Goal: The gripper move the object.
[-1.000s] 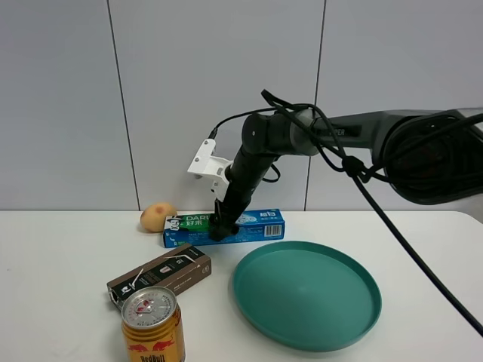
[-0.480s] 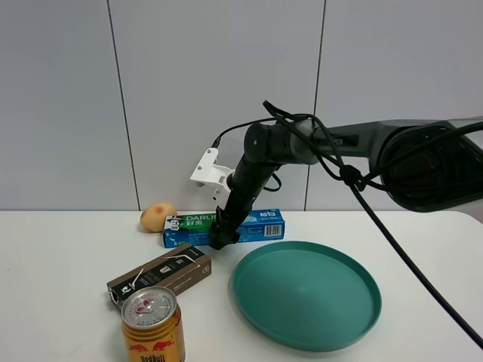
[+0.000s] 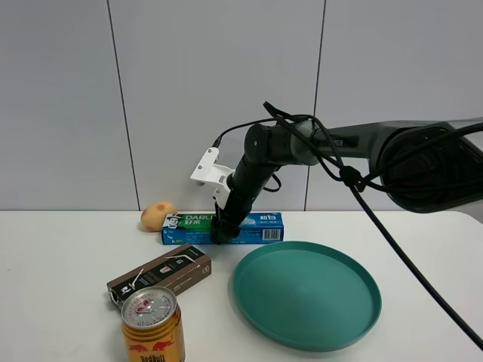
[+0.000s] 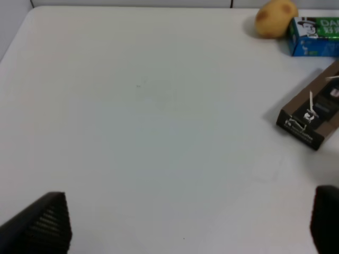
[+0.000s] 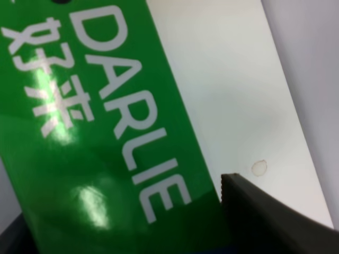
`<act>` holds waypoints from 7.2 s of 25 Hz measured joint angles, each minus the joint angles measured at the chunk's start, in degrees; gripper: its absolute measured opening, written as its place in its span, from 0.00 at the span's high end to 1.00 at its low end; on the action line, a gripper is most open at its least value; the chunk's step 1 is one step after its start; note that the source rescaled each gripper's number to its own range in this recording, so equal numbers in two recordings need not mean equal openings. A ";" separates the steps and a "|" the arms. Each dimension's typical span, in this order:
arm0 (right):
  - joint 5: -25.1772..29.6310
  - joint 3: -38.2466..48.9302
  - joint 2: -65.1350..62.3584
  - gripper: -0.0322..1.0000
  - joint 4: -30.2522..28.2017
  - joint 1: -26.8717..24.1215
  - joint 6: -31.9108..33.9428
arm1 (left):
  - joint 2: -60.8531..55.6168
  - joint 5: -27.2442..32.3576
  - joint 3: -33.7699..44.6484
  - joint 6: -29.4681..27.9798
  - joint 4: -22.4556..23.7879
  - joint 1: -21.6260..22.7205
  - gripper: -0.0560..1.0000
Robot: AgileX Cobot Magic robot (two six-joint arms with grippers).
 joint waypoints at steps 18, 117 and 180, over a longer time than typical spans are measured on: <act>14.16 0.22 -17.41 0.97 3.82 0.00 -4.81 | 0.00 0.00 0.00 0.00 0.00 0.00 0.00; -49.48 97.12 -62.57 0.97 -47.69 -28.93 86.17 | 0.00 0.00 0.00 0.00 0.00 0.00 0.00; -2.96 83.37 -119.35 0.11 -28.61 -28.93 66.74 | 0.00 0.00 0.00 0.00 0.02 0.00 0.00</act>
